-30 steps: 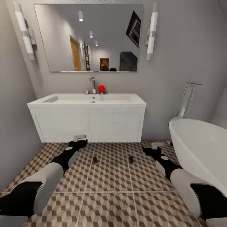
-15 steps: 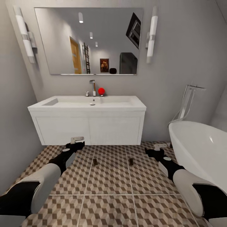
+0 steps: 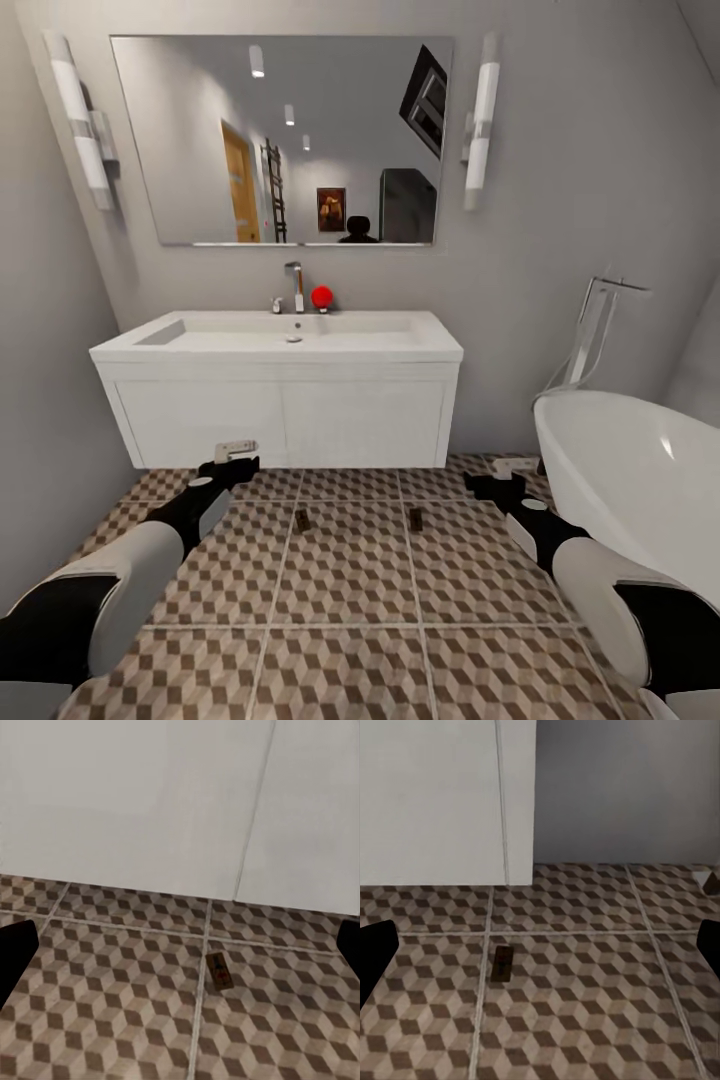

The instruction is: Take the four mousetraps from the cabinet in the bathroom and place them on the bathroom floor. Make sure all four end up on the same floor surface, and ensure that at least two of them are either under or directly next to the same bathroom sink.

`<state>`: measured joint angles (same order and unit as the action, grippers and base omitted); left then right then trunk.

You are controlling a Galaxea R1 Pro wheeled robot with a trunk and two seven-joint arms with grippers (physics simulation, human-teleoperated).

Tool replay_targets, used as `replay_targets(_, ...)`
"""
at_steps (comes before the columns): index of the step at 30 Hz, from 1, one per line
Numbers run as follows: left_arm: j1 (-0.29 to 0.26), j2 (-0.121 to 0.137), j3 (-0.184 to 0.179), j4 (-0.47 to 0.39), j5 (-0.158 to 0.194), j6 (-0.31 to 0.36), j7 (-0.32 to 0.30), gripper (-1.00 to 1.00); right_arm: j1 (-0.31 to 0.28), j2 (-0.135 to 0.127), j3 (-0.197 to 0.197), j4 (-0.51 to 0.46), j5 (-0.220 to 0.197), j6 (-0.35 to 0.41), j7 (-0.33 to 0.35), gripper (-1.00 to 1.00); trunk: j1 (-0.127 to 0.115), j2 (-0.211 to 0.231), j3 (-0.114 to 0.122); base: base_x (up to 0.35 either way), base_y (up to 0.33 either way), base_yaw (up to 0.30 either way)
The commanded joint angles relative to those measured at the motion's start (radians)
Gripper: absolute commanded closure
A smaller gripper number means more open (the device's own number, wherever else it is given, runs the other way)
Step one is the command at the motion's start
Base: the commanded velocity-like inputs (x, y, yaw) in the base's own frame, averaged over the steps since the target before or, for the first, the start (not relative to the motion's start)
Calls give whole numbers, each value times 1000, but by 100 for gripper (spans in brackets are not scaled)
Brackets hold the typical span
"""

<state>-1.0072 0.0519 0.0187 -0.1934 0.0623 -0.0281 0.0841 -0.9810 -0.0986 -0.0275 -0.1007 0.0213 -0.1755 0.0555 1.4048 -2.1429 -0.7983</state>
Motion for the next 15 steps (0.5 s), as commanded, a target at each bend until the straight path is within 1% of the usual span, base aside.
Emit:
replay_targets(1,-1,1,1,5,8,-3,0,-100,-1,-1,-3,3,2,-3,3,-100,-4,7,2,0,0,0)
replay_targets(10,-1,3,3,38,25,-4,0,-100,-1,-15,-3,40,2,-4,1,-100,-39,70,30,0,0,0)
replay_targets(15,-1,6,3,52,37,-4,0,-100,-1,-19,-3,46,2,-3,1,-100,-58,105,46,0,0,0)
